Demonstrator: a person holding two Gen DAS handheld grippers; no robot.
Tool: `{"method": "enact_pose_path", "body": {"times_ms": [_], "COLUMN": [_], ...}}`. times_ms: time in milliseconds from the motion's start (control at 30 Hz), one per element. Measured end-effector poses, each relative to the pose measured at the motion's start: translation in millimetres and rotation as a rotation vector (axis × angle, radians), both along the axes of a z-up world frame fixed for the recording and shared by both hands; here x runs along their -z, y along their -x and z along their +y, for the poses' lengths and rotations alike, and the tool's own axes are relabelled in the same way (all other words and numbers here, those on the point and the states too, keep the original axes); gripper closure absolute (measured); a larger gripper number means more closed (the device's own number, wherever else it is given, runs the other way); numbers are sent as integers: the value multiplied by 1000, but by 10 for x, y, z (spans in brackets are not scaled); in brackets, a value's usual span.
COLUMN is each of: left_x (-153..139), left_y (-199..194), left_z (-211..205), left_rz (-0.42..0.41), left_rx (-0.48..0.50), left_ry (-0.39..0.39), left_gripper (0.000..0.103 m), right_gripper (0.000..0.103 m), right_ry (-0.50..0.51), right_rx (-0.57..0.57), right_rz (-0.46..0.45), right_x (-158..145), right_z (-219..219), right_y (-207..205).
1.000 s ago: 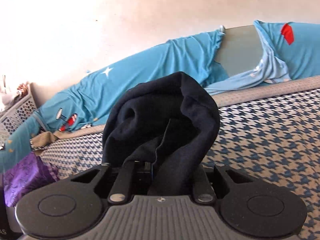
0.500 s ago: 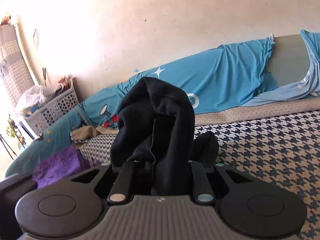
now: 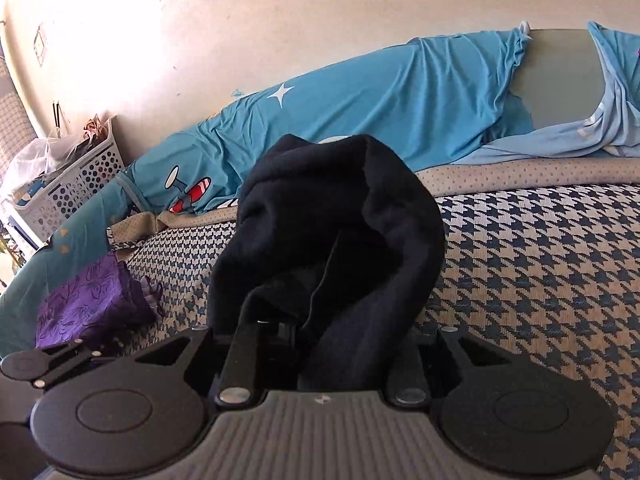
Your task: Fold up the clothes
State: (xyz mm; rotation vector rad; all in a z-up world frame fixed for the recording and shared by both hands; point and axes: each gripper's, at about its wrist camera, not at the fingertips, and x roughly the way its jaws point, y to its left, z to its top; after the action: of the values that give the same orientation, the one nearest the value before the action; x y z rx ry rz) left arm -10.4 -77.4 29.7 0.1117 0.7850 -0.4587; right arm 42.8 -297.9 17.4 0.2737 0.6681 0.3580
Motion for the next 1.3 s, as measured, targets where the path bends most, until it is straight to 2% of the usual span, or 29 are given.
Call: {"method": "enact_pose_path", "body": {"times_ms": [133, 267, 467, 700, 867, 1033, 1100, 1200, 1300], "left_x": [-111, -212, -253, -298, -256, -41, 51, 109, 131], "left_y": [-161, -256, -264, -286, -327, -486, -558, -631, -666], "left_z": [107, 223, 126, 101, 56, 69, 97, 183, 261], "left_rz": [-25, -33, -74, -80, -70, 24, 49, 75, 68], "left_rx": [-62, -76, -43, -9, -24, -137, -196, -264, -339], "left_ry": [72, 168, 199, 257, 210, 119, 73, 66, 23], "left_gripper": [0, 0, 0, 0, 0, 0, 0, 0, 0], "right_gripper": [74, 71, 71, 69, 69, 68, 61, 54, 48], "right_ry": [10, 15, 45, 90, 119, 142, 138, 162, 191], "right_rx": [4, 3, -30, -148, -288, -304, -309, -340, -356], "right_rz": [2, 16, -14, -71, -119, -121, -108, -103, -113], "right_x": [17, 56, 94, 105, 95, 92, 78, 25, -38], "right_z": [-1, -11, 86, 297, 480, 506, 486, 476, 423], "right_y": [6, 5, 55, 158, 293, 338, 345, 404, 502]}}
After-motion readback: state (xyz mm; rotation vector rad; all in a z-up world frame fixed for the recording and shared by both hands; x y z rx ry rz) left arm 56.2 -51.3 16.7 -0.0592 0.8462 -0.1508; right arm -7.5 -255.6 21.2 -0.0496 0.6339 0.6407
